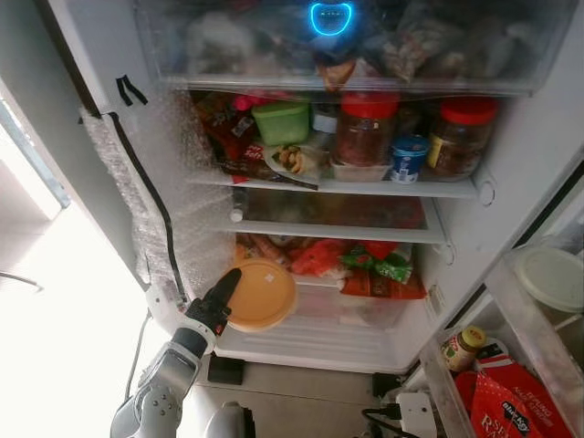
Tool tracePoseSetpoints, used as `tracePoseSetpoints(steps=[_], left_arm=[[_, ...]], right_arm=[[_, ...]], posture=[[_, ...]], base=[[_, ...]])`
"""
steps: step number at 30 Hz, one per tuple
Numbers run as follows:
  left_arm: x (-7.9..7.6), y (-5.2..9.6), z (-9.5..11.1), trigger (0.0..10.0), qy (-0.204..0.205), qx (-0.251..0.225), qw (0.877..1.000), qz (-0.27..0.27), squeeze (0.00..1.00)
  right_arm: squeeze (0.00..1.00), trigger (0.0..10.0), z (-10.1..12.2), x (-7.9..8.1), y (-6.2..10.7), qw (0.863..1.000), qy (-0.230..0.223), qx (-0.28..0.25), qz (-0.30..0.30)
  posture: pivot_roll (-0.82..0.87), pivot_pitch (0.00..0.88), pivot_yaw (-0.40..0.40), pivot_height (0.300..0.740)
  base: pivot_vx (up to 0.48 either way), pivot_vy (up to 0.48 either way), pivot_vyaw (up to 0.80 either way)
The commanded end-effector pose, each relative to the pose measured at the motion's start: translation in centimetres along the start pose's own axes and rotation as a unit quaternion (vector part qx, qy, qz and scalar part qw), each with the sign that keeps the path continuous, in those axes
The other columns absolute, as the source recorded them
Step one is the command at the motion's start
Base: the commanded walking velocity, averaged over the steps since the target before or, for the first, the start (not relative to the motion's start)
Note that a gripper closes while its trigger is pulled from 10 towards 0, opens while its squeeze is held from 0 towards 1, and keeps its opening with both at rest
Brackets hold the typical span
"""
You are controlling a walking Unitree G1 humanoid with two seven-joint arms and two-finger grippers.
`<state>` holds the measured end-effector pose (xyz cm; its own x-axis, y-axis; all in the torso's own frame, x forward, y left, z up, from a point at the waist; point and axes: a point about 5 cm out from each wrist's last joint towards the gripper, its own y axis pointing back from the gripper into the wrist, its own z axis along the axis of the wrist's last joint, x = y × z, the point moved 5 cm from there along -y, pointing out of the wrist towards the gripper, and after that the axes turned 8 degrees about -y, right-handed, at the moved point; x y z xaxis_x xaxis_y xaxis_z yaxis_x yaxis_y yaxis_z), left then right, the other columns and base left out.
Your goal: Restocking fridge
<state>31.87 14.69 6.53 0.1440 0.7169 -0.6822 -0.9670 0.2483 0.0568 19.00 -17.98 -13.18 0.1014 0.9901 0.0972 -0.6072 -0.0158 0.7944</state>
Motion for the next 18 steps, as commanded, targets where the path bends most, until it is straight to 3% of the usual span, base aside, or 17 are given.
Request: tracePoseSetpoints(steps=[1,6,18], left_arm=[[-0.15,-0.21,0.36,10.0,-0.009,-0.003,1.000,-0.003,0.00],[-0.22,-0.27,0.33,10.0,-0.010,-0.003,1.000,-0.005,0.00],[-0.45,-0.31,0.15,10.0,-0.012,-0.002,1.000,-0.009,0.00]], right_arm=[[0.00,10.0,-0.43,0.20,0.08,1.000,0.001,0.005,0.003],[0.00,10.0,-0.44,0.21,0.08,1.000,0.001,0.005,0.003],[0.00,10.0,-0.42,0.16,0.07,1.000,0.004,0.005,0.002]], posture=[[0.01,0.071,0.021,0.665],[0.01,0.071,0.021,0.665],[0.01,0.070,0.020,0.665]], base=[[0.000,0.000,0.00],[0.000,0.000,0.00],[0.265,0.000,0.00]])
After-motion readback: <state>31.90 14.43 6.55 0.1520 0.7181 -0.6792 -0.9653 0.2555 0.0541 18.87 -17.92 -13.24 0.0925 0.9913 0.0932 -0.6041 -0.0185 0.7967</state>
